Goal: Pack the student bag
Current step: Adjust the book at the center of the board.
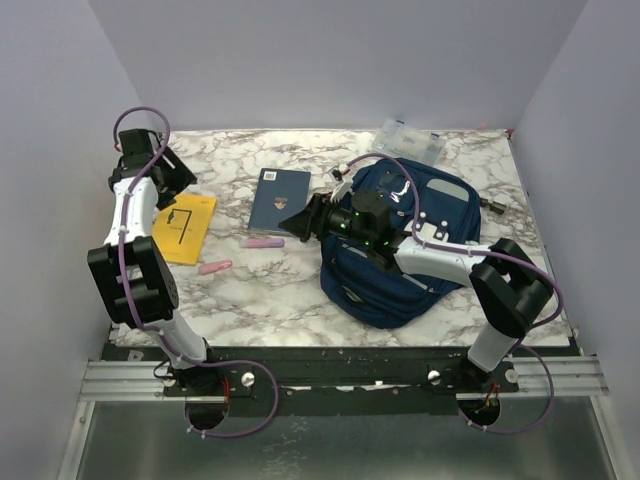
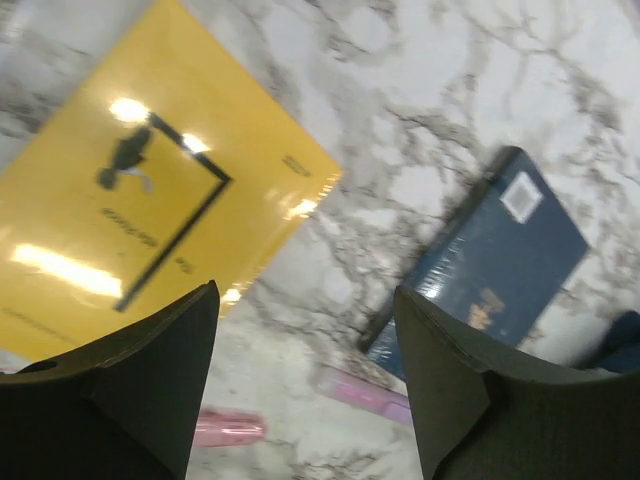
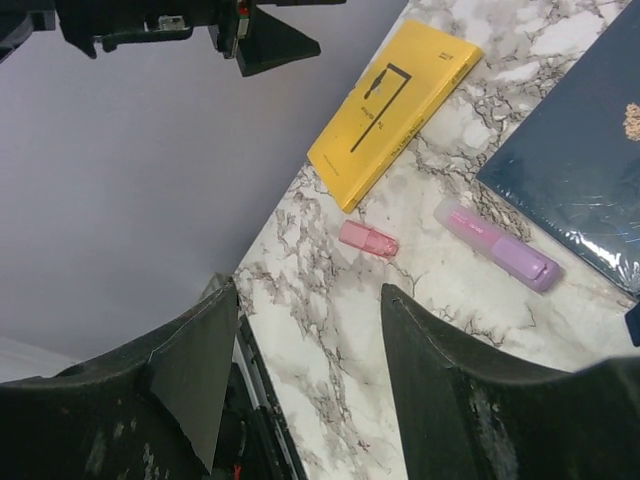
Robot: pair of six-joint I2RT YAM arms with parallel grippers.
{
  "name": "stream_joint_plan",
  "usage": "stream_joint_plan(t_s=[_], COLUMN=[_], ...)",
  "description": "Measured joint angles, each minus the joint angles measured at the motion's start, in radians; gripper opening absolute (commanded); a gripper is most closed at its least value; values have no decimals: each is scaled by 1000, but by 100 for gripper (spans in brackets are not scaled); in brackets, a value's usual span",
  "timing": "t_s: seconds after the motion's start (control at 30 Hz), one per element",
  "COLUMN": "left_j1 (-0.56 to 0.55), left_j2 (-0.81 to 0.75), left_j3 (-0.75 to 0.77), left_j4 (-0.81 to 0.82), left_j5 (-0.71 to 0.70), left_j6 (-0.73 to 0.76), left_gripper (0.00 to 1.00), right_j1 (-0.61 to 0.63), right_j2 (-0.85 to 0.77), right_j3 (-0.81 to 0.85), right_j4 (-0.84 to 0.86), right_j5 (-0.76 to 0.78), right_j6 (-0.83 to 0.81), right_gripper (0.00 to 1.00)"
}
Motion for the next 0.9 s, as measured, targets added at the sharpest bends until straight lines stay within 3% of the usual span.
stream_joint_plan(t_s=[0.13,0.37,0.4,0.43,0.63,0.9], left_j1=[51,67,71,76,124,143], left_j2=[63,330,375,407,517,615], left_j3=[90,390,436,473,610,777], left_j4=[-115,-267,-293,-319,-432,-531], left_j5=[-94,-265,-269,-269,-247,-119], left_j6=[198,431,458,476,533,581], left_gripper=[75,79,86,92,98,98], right_j1=[0,0,0,0,0,0], right_j2=[0,-2,-4,-8,-26,-26], right_j3=[0,-3,-6,-11,-27,-36], right_j4=[5,-5,-5,-7,-15,-16], right_j5=[-28,-63,-66,-69,-89,-127], right_j6=[6,6,6,4,-11,-13], right_gripper=[65,67,67,67,70,70])
